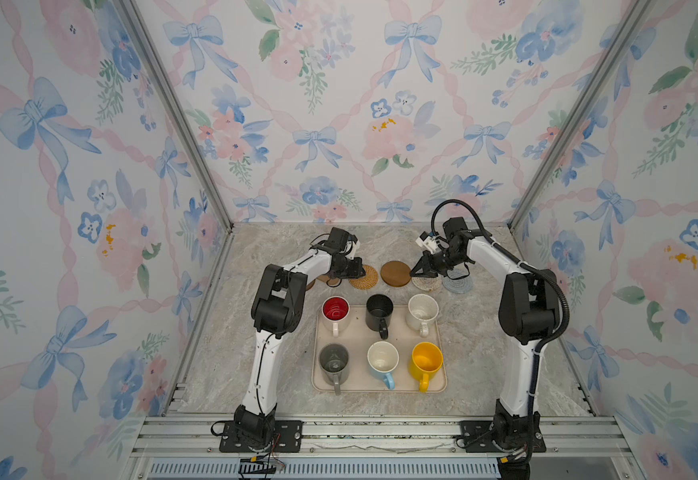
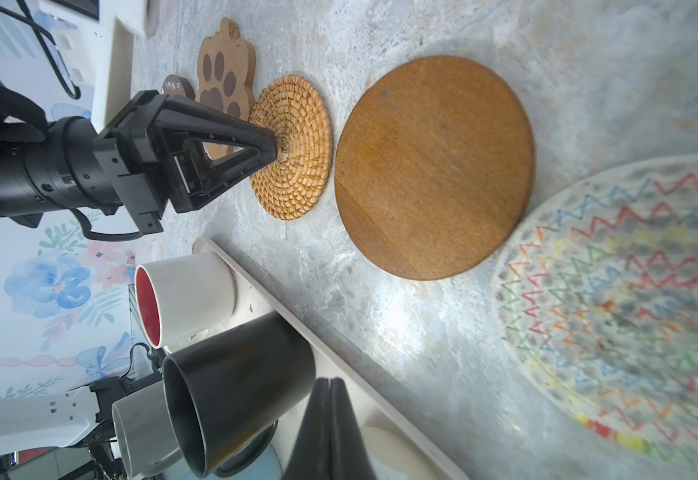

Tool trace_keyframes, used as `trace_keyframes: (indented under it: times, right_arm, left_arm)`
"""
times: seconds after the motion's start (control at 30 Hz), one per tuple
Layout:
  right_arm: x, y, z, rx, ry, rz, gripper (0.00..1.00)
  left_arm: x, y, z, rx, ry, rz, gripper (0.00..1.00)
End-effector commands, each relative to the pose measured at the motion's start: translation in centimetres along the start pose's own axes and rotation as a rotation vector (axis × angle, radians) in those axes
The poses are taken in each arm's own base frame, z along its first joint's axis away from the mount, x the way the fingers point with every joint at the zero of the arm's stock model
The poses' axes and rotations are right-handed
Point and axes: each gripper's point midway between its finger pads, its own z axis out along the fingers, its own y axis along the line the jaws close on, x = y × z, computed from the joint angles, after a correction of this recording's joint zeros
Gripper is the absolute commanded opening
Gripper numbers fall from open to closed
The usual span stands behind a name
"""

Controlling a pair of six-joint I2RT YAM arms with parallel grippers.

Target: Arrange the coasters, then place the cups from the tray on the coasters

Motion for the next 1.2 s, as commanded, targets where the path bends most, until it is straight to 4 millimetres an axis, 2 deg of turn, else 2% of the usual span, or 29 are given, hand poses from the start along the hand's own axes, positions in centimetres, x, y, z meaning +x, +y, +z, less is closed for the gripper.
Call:
trace_keyframes:
  times: [0.0,0.27,0.47,0.8,1.17]
  right_arm:
    - [-0.4,1.0,-1.5,-0.020,-0.042,-0.009,0.00]
    - [-0.1,1.0,-1.4,-0.026,-0.048,-0.002,0.00]
    - [0.0,1.2,-1.6,-0.029,-0.053,-0.004,0.00]
    - [-0.4,2.2,-2.2,-0.051,-0.078,-0.009,0.00]
    - [-0.1,3.7,-4.0,-0.053,-0.133,-0.035,0.00]
  left_arm:
    - [1.3,0.9,1.7,-0.008,0.047,-0.027,0.17]
    - [1.0,1.3,2.8,-0.007,0.050,-0.043,0.18]
    - [0.4,1.1,2.2,-0.016,0.031,-0.033,0.21]
    - [-3.2,-0.5,-0.6,-0.015,-0.063,0.011,0.30]
    - [-7.0,-3.9,-6.0,0.008,-0.188,0.066,0.33]
